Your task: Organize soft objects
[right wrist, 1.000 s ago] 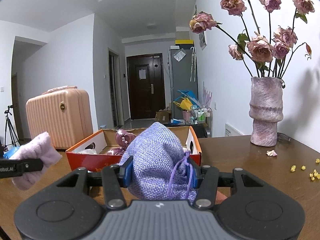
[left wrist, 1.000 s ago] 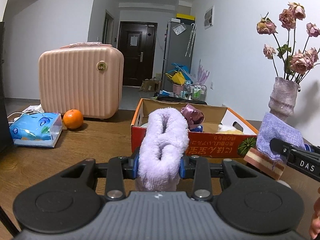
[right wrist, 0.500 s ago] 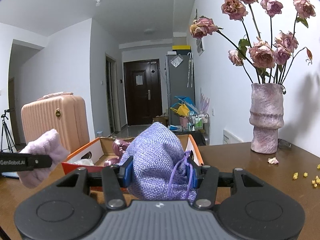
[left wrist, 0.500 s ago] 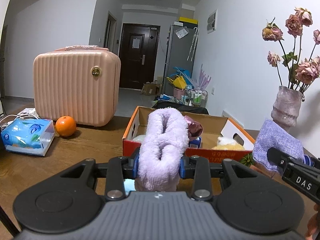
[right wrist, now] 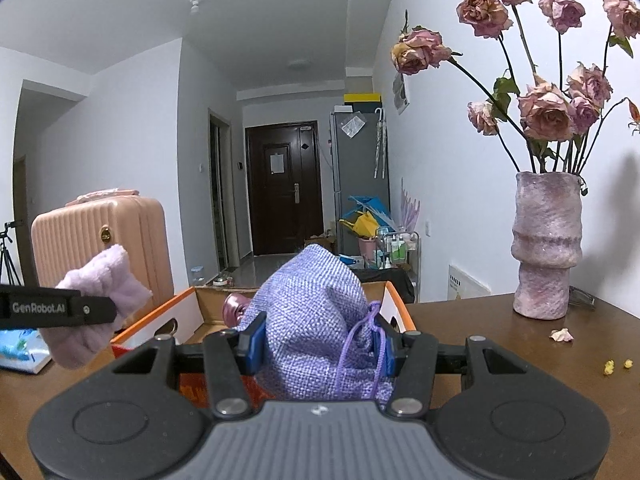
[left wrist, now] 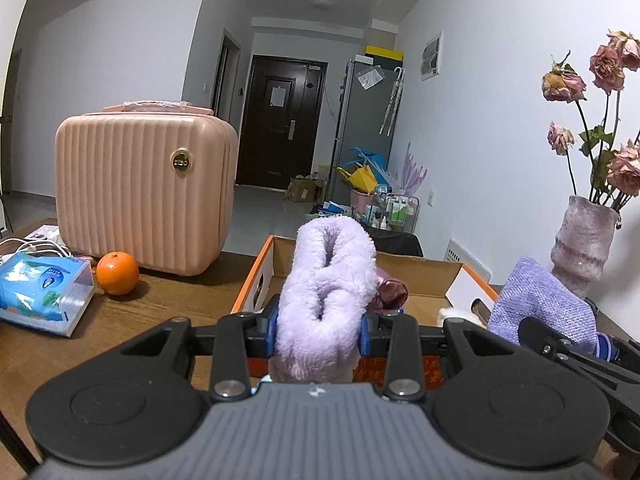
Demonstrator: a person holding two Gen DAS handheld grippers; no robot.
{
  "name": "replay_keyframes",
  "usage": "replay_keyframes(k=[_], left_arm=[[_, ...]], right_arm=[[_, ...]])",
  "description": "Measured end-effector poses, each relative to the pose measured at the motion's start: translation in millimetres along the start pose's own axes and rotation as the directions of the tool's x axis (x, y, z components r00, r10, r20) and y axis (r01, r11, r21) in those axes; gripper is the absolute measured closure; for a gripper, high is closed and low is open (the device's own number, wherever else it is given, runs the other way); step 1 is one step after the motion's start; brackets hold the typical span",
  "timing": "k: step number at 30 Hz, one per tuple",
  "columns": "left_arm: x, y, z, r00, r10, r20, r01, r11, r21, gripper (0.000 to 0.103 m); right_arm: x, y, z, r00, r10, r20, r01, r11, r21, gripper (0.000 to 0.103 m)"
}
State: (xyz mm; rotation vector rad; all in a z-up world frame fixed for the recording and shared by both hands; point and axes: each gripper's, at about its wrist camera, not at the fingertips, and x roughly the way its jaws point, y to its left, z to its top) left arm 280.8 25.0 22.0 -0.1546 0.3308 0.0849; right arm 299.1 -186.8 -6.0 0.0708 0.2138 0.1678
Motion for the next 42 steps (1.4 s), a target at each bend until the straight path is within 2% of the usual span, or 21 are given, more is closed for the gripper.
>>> replay_keyframes(k=[17, 42], left_arm=[[40, -1, 14, 1.000, 0.010, 0.005, -0.010, 1.000, -0.022, 0.067], [106, -11, 29, 1.000, 0.030, -0.004, -0.030, 0.999, -0.017, 0.067]], right_arm=[[49, 3, 13, 1.000, -0.031, -0.002, 0.031, 0.999, 0.041, 0.052], [123, 14, 34, 0.996, -0.025, -0.081, 0.024, 1.000, -0.014, 0.052]])
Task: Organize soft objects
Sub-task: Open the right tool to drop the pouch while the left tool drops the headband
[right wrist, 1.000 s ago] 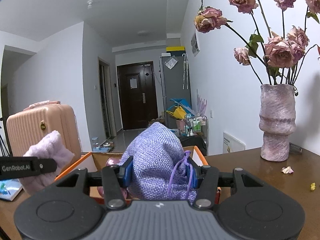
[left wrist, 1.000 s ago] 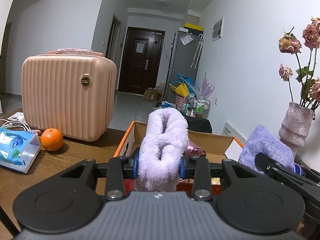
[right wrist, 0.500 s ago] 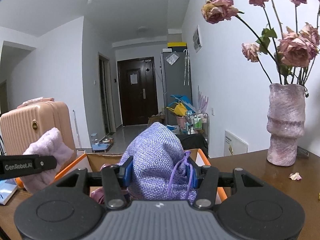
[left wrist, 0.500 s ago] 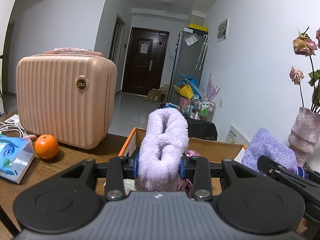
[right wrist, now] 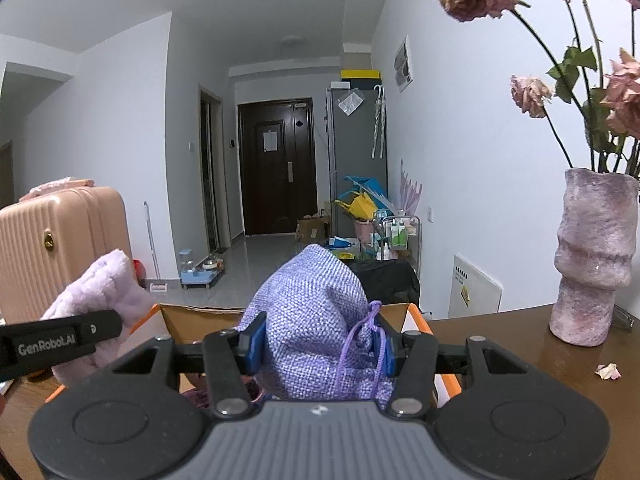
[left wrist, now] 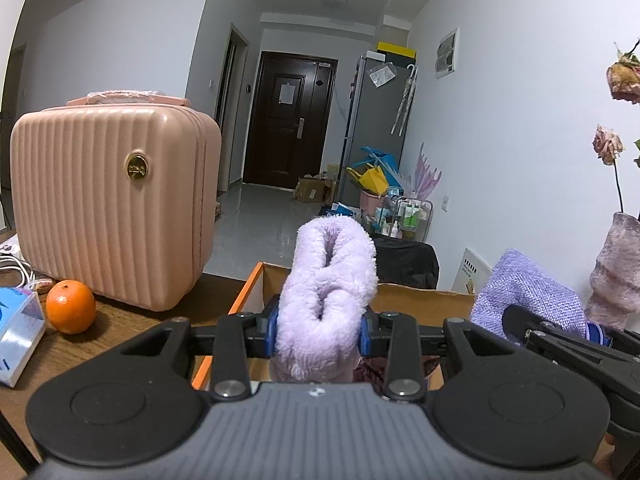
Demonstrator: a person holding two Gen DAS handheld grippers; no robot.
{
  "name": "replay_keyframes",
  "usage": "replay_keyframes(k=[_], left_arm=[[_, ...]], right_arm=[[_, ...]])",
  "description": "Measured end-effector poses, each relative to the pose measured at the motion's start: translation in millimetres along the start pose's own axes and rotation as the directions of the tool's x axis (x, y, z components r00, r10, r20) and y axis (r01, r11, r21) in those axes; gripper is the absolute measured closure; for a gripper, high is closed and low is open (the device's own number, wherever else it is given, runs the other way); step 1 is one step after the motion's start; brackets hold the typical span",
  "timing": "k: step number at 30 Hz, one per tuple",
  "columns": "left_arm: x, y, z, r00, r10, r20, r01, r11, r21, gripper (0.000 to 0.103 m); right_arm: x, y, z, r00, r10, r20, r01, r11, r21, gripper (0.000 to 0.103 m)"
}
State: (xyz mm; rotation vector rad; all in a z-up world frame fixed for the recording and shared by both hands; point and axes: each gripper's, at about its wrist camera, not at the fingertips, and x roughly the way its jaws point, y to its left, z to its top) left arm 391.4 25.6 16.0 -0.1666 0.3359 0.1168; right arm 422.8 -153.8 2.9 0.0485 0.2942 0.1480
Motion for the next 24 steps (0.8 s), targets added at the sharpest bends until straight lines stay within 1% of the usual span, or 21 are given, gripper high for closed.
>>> replay_keyframes(k=[9, 18, 20, 22, 23, 24], left_arm=[[23, -6, 0, 1.000, 0.021, -0.016, -0.021, 0.999, 0.024, 0.067], [32, -6, -3, 0.999, 0.034, -0.034, -0.032, 0.998, 0.048, 0.067], [33, -6, -3, 0.999, 0.032, -0.034, -0.031, 0.998, 0.047, 0.064], [33, -6, -4, 0.999, 0.024, -0.039, -0.023, 0.999, 0.046, 0.062], [33, -5, -3, 0.999, 0.024, -0.039, -0.022, 0.999, 0.047, 0.056], [33, -5, -3, 0.999, 0.025, -0.036, -0.023, 0.999, 0.049, 0.053]], right_arm=[[23, 1, 1, 0.999, -0.013, -0.034, 0.013, 1.000, -0.002, 0.052], [26, -2, -2, 0.999, -0.015, -0.050, 0.015, 1.000, -0.002, 0.051], [27, -3, 0, 0.998, -0.015, -0.053, 0.015, 1.000, -0.001, 0.050], [28, -3, -1, 0.998, -0.019, -0.063, 0.019, 1.000, 0.000, 0.046], [29, -4, 0, 0.998, -0.021, -0.067, 0.021, 1.000, 0.002, 0.044], [30, -5, -1, 0.997, -0.022, -0.073, 0.023, 1.000, 0.002, 0.039]])
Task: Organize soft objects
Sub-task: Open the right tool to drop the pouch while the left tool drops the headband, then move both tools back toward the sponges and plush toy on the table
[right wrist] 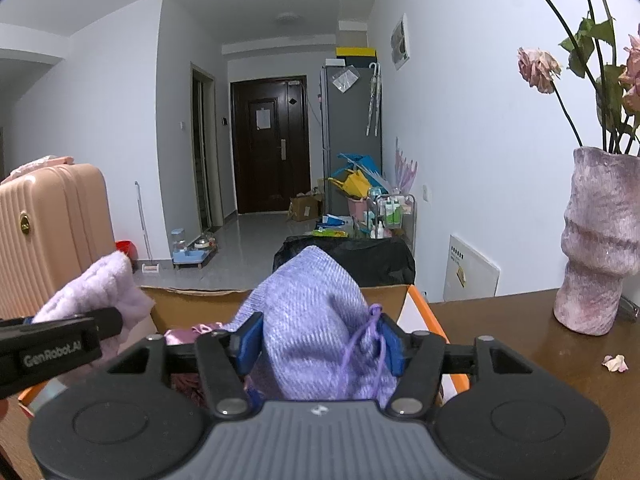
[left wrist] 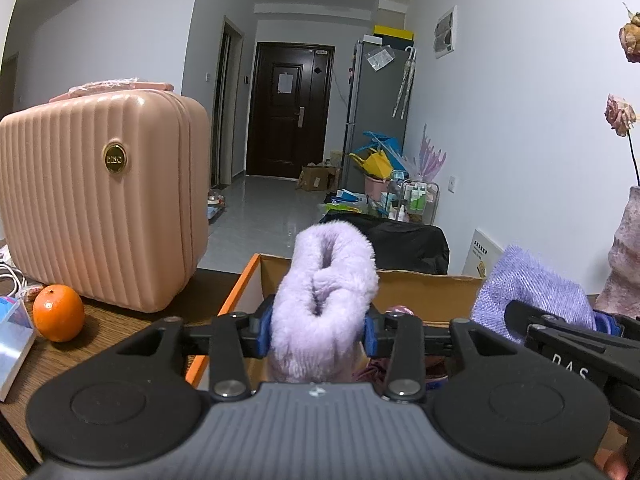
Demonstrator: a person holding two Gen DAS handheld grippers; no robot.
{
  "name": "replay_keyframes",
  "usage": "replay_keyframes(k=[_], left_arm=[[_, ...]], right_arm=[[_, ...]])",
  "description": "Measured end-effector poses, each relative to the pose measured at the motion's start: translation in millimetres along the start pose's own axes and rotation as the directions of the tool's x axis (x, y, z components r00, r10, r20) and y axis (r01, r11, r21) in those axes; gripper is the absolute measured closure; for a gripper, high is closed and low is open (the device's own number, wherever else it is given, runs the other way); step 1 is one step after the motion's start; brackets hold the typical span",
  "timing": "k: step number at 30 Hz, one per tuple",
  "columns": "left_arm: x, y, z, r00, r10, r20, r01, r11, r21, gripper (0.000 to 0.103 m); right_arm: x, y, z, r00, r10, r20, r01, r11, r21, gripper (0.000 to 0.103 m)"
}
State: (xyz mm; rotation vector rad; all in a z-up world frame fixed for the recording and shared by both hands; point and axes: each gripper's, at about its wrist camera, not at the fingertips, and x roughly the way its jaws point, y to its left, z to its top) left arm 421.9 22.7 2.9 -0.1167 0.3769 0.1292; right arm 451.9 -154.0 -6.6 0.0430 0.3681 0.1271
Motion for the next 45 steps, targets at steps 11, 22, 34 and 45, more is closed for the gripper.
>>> replay_keyframes(k=[11, 22, 34, 45], left_arm=[[-5, 9, 1, 0.994, 0.107, 0.031, -0.106, 0.993, -0.057, 0.000], [-5, 11, 1, 0.993, 0.113, 0.027, -0.111, 0.992, -0.064, 0.000], [-27, 14, -5, 0.993, 0.117, 0.036, -0.113, 0.990, -0.088, 0.000], [-60, 17, -19, 0.994, 0.105, 0.033, -0.102, 0.992, -0.080, 0.000]], right_arm=[[3, -11, -1, 0.999, -0.039, -0.027, 0.041, 0.997, 0.063, 0.000], [2, -14, -1, 0.999, -0.034, -0.035, 0.036, 0.996, 0.076, 0.000], [-24, -18, -2, 1.000, -0.022, -0.008, 0.022, 0.996, 0.089, 0.000], [-71, -24, -15, 1.000, -0.013, 0.028, 0.011, 0.997, 0.070, 0.000]])
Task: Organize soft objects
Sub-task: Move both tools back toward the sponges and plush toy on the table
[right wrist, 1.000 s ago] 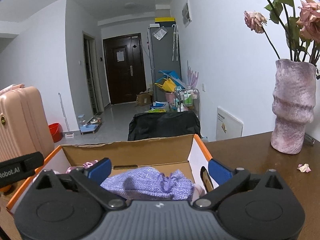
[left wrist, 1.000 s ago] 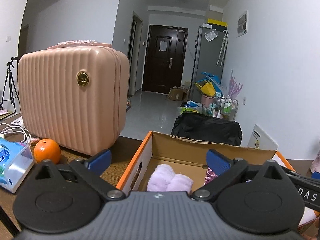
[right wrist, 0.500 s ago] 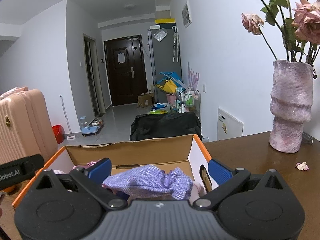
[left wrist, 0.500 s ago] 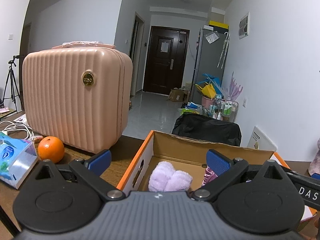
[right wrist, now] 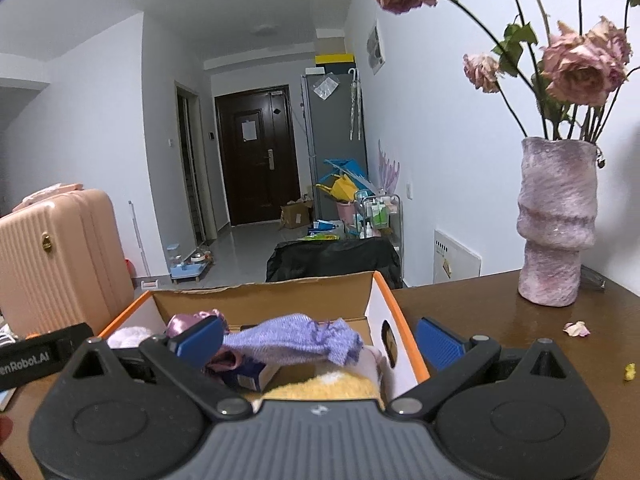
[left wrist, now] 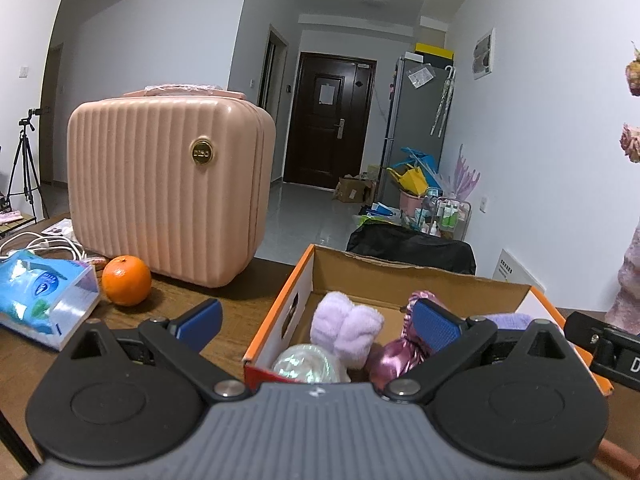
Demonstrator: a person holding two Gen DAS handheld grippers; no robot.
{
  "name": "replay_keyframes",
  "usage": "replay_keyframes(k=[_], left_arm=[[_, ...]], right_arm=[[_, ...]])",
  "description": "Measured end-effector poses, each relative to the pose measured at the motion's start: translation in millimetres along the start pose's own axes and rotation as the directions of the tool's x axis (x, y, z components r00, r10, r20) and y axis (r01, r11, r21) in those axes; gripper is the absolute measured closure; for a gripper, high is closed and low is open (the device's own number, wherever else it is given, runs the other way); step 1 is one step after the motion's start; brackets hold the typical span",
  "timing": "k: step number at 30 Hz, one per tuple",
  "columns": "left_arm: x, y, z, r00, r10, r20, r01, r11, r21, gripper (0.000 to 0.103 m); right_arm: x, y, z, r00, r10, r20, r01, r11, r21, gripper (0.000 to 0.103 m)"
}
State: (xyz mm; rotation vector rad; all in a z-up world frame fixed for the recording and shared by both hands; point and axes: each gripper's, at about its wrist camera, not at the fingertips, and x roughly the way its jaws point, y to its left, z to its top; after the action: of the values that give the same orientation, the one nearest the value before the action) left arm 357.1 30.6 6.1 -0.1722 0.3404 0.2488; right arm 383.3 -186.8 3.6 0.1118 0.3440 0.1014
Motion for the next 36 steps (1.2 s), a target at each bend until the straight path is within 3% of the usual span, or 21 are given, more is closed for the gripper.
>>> replay_keyframes(k=[16, 36], left_arm=[[-64, 14, -30, 0.998, -0.054, -0.022, 0.055, 0.997, 0.051, 0.000], [-142, 31, -64, 0.991, -0.113, -0.071, 0.123, 0.981, 0.148, 0.000]], right_arm=[[-82, -18, -34, 0.999, 0.019, 0.035, -0.016, 0.997, -0.078, 0.000], [-161, -31, -77, 0.999, 0.020, -0.030, -0.024, 0.987, -0.162, 0.000]])
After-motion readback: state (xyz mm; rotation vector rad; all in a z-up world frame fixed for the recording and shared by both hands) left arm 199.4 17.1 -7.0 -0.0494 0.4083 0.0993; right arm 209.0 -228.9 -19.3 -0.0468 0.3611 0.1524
